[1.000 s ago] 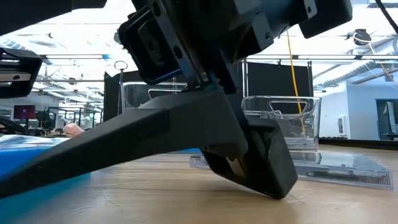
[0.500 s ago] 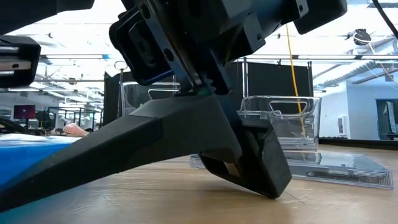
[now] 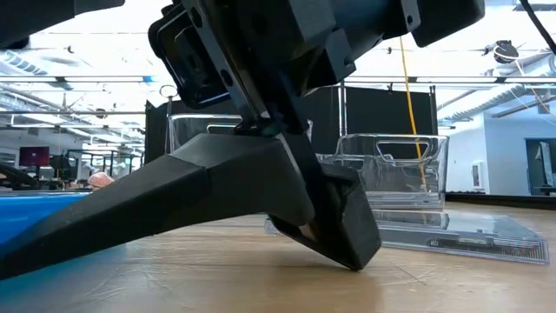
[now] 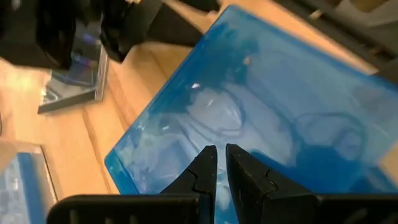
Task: Pick & place jewel cases by type
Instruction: Put the blue cd case into the left transparent bin
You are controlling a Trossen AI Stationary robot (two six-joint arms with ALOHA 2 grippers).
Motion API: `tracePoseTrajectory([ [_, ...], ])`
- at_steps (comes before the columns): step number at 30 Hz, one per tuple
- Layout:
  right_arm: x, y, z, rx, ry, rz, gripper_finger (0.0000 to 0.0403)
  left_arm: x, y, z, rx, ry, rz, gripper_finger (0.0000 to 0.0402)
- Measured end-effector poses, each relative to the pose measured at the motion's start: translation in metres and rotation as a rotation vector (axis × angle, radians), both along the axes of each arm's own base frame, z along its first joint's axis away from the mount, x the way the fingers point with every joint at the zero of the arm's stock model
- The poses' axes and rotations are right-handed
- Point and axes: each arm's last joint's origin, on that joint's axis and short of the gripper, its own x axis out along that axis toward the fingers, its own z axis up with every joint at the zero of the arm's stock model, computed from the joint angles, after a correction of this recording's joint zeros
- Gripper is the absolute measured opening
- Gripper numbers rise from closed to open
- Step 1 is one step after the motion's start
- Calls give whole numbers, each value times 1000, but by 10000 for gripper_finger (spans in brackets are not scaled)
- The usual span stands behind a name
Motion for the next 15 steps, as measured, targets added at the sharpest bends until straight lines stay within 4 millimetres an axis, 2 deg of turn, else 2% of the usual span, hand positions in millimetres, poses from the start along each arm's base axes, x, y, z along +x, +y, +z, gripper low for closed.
tracePoseTrajectory([
  [4,0,0,0,-3,-3,3,190,-6,-12,14,-4,55,-32,44],
  [8,0,1,0,-4,-5,4,190,-23,-28,20,-129,170,-60,44],
  [12,-1,2,0,-19,-12,4,188,-41,-39,14,-219,245,-23,44],
  [15,-1,2,0,-29,-18,3,188,-43,-47,2,-247,258,18,44],
])
